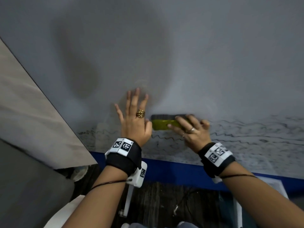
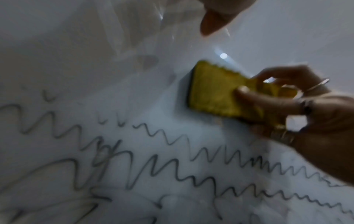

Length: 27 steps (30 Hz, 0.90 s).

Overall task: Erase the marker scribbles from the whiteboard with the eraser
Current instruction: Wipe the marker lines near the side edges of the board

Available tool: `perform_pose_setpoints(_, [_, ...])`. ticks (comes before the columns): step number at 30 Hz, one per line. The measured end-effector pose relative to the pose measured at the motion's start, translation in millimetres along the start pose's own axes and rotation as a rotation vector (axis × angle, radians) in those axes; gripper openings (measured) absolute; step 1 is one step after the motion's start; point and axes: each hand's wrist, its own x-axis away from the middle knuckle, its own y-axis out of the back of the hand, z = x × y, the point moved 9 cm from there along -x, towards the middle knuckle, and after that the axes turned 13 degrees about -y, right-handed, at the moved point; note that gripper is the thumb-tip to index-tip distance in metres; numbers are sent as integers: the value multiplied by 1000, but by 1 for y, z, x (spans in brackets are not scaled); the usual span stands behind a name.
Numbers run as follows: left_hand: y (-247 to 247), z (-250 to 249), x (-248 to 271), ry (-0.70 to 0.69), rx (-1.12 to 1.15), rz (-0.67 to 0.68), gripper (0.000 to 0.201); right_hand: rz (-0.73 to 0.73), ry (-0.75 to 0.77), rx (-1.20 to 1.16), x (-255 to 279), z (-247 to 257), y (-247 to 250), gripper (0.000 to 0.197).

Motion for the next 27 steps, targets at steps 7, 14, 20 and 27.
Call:
perform_pose_setpoints(7, [-6,-60,-15,-202,59,-18,71,17,-69,-30,27,-21,1,35])
perform_pose_setpoints(14, [-38,-85,-22,-196,-217,148,85,51,-27,-90,25,-48,25,37])
perform_pose_setpoints(20, [-47,-92,-22,-65,-153,101,79,-9,-150,-23,25,-85,36,46])
perform_pose_setpoints(27, [-59,-95,-22,12,-153,48,92,23,-53,48,60,-101,41,33])
